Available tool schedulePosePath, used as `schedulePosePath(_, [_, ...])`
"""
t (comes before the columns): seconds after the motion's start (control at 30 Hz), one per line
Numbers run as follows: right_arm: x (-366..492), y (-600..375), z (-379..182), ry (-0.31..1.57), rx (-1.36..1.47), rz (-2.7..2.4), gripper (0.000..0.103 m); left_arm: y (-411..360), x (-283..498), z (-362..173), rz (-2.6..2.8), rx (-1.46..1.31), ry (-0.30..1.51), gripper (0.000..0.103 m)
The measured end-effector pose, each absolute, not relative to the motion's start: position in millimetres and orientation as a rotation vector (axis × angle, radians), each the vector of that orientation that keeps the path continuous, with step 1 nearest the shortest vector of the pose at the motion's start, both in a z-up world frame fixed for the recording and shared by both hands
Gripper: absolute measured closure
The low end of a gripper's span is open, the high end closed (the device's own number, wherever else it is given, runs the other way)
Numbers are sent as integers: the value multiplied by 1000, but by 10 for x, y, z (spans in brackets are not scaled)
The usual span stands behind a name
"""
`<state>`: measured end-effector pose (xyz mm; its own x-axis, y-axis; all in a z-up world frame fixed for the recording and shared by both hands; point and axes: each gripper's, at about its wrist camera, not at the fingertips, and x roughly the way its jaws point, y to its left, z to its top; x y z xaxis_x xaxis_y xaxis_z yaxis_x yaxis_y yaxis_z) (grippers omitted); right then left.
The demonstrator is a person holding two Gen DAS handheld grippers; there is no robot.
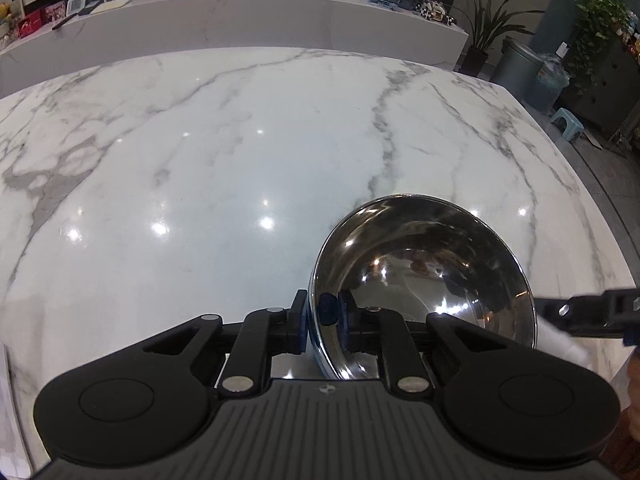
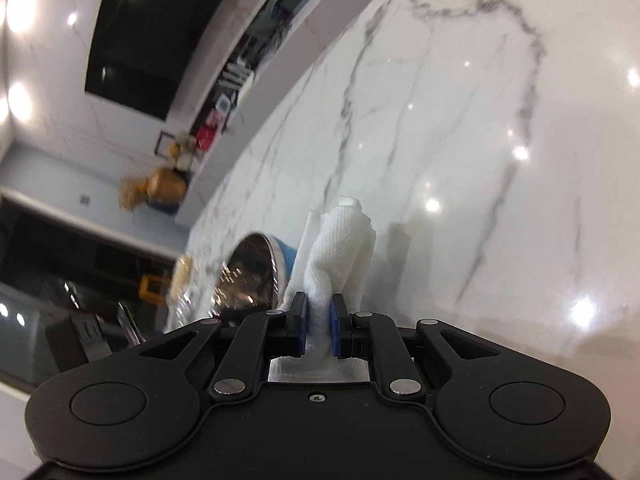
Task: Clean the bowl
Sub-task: 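Wipe the blue bowl exterior with the cloth in the right gripper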
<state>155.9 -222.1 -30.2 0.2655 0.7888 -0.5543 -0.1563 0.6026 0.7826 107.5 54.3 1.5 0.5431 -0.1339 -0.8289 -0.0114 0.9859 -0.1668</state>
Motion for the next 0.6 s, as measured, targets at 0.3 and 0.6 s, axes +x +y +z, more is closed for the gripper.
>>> schedulePosePath(0.3, [1560,-1992,-402,1191,564,679,92,587,1054,-10,-68,-250,1003,74])
schedulePosePath(0.6, [1534,-1986,-378,1186,546,684,92,535,1021,-28,-62,-206,1045,81])
